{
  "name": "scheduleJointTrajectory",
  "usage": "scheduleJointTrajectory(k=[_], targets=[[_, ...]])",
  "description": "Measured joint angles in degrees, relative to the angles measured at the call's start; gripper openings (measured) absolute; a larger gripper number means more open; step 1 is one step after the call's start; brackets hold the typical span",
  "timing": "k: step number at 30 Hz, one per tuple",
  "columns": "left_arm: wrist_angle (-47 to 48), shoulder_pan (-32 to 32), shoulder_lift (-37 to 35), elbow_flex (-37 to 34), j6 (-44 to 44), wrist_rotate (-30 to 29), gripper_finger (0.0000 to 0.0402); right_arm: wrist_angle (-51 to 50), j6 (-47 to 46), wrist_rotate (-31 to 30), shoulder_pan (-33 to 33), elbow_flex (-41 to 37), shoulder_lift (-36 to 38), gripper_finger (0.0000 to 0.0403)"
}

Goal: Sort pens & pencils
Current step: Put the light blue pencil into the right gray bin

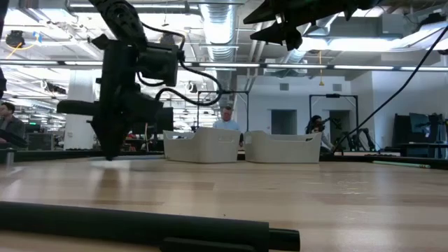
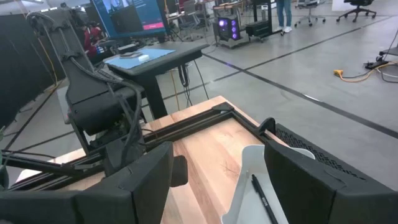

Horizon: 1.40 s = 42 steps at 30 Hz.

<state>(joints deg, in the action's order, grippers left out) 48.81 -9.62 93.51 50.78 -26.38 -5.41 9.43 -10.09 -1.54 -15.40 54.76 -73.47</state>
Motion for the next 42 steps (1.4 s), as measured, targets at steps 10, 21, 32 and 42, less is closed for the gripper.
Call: scheduleJointTrajectory(k=[10, 21, 32, 42], targets=[[4.7, -2.9, 0.0, 5.7, -2.5, -2.1, 0.0007, 0.0, 0.0, 0.0, -0.1, 0.0, 0.0, 0.0276], [14.0, -5.2, -0.5, 15.5, -8.4, -11.8, 0.0006, -0.8, -4.0, 0.0, -1.8, 0.0, 0.0, 0.0276], [13.7, -7.3, -6.7, 24.9, -13.9, -21.5, 0.0006, -6.7, -14.3, 0.0, -6.0, 0.0, 0.0, 0.0276], [2.1, -7.4, -13.3, 27.9, -24.2, -28.1, 0.0006, -6.7, -23.6, 8.9, -8.9, 0.0, 0.0, 0.0276]])
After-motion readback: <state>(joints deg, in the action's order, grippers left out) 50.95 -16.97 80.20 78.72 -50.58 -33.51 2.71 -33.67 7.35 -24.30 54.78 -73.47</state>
